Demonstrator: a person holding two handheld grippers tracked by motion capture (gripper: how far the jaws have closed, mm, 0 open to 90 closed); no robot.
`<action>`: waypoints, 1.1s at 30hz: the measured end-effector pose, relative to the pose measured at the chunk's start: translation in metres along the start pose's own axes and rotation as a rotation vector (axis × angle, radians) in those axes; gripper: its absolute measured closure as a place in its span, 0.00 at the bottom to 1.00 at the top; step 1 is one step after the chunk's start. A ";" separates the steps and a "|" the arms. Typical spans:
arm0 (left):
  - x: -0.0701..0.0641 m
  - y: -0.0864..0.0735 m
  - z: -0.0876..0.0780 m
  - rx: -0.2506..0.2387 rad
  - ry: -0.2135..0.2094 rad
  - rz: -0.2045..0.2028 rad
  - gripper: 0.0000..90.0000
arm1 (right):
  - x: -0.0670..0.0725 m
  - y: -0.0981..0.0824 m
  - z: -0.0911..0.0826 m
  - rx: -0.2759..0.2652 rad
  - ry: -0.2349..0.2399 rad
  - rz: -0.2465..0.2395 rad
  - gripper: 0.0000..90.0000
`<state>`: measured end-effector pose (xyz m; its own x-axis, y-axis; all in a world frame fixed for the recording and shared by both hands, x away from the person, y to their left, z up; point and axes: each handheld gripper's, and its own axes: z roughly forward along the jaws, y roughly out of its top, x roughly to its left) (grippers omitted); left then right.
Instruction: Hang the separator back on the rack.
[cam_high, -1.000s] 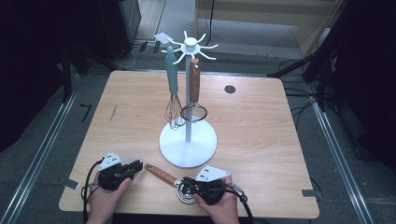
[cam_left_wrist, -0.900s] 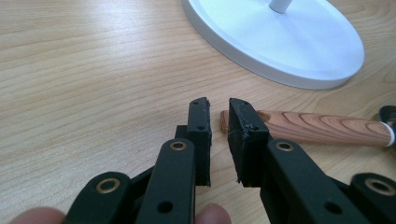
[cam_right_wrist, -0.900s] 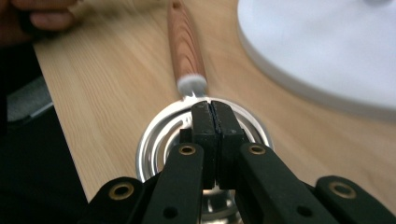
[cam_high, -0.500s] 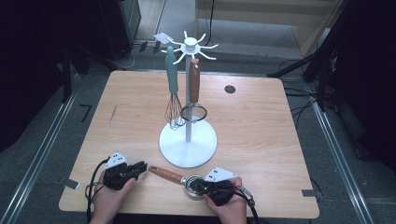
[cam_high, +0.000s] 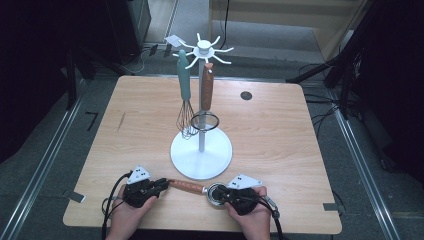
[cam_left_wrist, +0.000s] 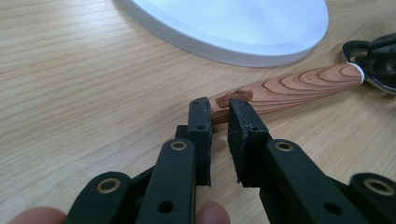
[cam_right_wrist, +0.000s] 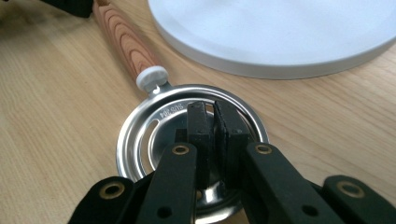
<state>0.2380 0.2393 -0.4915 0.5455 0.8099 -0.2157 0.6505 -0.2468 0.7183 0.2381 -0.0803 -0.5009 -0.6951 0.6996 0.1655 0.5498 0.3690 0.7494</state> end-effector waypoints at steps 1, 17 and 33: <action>-0.001 0.000 0.000 0.002 -0.001 0.006 0.89 | -0.001 0.000 0.000 0.000 -0.002 0.001 0.97; -0.018 0.000 0.007 0.018 -0.036 0.052 0.91 | -0.018 0.002 -0.009 -0.013 -0.012 0.023 0.95; -0.015 0.000 0.004 -0.001 -0.041 0.046 0.88 | -0.024 0.030 -0.024 0.022 0.110 -0.224 0.76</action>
<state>0.2320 0.2245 -0.4908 0.5965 0.7748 -0.2094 0.6234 -0.2829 0.7289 0.2597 -0.1008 -0.4670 -0.8465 0.5283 0.0665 0.3854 0.5219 0.7610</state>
